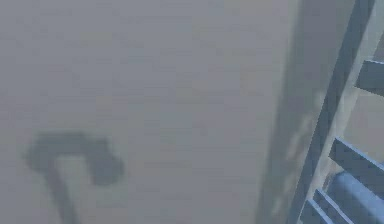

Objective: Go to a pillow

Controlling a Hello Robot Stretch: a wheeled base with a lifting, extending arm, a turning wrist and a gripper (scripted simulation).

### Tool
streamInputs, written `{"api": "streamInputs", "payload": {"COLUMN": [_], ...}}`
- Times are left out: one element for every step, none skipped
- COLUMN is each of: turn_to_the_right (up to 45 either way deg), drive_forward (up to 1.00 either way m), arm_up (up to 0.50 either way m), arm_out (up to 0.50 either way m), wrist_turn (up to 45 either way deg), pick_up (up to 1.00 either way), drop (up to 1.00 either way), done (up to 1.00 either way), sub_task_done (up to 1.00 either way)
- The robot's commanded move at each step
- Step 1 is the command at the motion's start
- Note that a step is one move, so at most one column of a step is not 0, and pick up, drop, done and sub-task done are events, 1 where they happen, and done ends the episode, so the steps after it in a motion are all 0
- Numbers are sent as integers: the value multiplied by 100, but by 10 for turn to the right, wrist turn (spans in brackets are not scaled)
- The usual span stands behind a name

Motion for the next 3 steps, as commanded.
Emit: {"api": "streamInputs", "payload": {"turn_to_the_right": [450,180,0], "drive_forward": [0,0,0], "arm_up": [0,0,0], "arm_out": [0,0,0], "wrist_turn": [0,0,0], "pick_up": [0,0,0], "drop": [0,0,0], "done": [0,0,100], "sub_task_done": [0,0,0]}}
